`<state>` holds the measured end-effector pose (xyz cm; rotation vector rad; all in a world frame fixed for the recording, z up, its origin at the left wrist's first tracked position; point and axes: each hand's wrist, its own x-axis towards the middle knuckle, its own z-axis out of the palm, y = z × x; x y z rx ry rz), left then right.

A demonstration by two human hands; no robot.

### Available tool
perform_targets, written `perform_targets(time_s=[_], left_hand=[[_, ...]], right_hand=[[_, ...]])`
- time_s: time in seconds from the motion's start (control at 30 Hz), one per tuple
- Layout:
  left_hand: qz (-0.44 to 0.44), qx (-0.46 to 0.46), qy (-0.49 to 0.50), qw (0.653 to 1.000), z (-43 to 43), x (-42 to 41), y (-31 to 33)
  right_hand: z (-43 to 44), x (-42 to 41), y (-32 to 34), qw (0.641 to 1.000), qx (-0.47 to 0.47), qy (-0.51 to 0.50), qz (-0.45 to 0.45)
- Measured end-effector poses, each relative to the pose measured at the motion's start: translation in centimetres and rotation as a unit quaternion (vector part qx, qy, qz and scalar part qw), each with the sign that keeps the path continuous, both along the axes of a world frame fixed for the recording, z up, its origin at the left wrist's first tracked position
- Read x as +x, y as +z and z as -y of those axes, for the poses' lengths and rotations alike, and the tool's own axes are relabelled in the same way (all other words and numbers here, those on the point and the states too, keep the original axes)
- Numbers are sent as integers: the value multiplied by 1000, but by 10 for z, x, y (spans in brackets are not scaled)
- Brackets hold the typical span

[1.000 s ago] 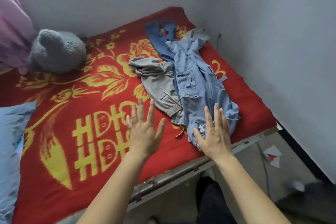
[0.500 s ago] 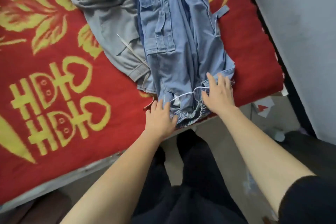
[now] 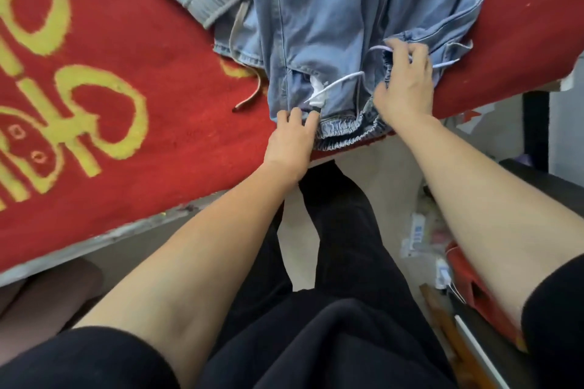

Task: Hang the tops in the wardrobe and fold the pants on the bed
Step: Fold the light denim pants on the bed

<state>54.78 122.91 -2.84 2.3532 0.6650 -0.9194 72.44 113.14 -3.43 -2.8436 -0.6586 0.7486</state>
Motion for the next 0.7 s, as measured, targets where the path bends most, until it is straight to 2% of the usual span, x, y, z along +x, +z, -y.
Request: perform_targets(time_s=[0.1,0.17,0.33,0.43,0.6,0.7], left_hand=[[17,-34,23,999,-21,-1,12],[27,-22,24,999,-38,-8,26],[31,94,-8,995,-83,-57,73],[48,172,-35,983,-111,-94,110],[141,229,30,963,-155,-127,184],[185,255,59,947,-171,-141,235]], right_hand=[[-11,-1,18,995,3,-100,-2],[-18,-5,35,986,16,-164,-6],[-30,-50,84,985,-1,-165,-49],[-40,-83,125,982,38,-177,-43],[-57,-115,208,959,127,-252,-22],[-56,-125,261,960,144,-239,2]])
